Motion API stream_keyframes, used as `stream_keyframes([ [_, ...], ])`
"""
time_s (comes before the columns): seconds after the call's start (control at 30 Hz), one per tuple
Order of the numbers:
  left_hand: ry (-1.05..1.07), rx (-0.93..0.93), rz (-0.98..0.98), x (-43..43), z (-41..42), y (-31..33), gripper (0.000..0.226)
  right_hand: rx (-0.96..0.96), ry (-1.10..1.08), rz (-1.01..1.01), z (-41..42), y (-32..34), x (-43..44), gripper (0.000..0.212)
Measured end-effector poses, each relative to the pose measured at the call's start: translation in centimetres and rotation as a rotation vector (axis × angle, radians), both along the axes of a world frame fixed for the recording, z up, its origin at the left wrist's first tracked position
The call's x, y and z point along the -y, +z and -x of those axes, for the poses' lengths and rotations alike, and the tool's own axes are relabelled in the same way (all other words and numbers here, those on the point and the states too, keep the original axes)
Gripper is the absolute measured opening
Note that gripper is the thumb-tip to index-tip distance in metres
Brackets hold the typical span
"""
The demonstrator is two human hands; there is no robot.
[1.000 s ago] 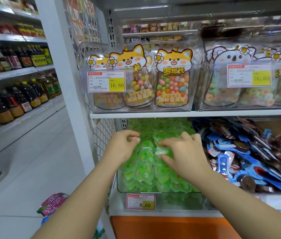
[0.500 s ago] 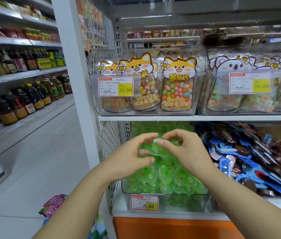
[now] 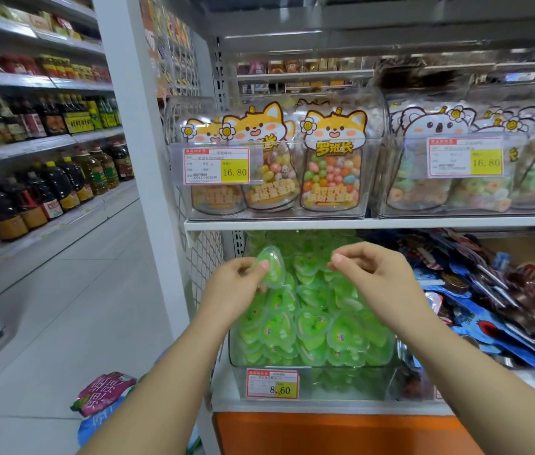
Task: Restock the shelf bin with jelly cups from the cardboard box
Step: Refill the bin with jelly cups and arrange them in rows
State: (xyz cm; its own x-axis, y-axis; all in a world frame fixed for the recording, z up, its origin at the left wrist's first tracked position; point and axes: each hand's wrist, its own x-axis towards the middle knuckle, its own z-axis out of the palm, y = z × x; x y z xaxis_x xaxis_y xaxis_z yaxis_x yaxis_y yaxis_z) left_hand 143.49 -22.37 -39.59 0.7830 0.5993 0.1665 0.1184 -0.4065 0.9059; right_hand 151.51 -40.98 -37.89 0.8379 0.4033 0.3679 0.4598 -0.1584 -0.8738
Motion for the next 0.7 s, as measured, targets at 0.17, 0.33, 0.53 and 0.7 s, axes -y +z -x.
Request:
stream_keyframes([
  [0.17, 0.136, -0.193, -0.143, -0.6, -4.1, -0.7, 0.043, 0.015, -0.044, 0.093, -0.1, -1.9, 2.3, 0.01],
  [0.33, 0.134, -0.367, -0.324, -0.3, -5.3, -0.9, 0.044, 0.059, -0.107, 0.153, -0.9, -2.4, 2.8, 0.012],
  [0.53, 0.13, -0.448, -0.422, -0.3, -5.6, -1.3, 0.043, 0.089, -0.107, 0.158, -1.6, -2.4, 2.7, 0.014],
  [0.7, 0.174, -0.459, -0.484, 0.2, -5.8, -1.8, 0.038, 0.057, -0.102, 0.146, -1.8, -2.7, 3.1, 0.012],
])
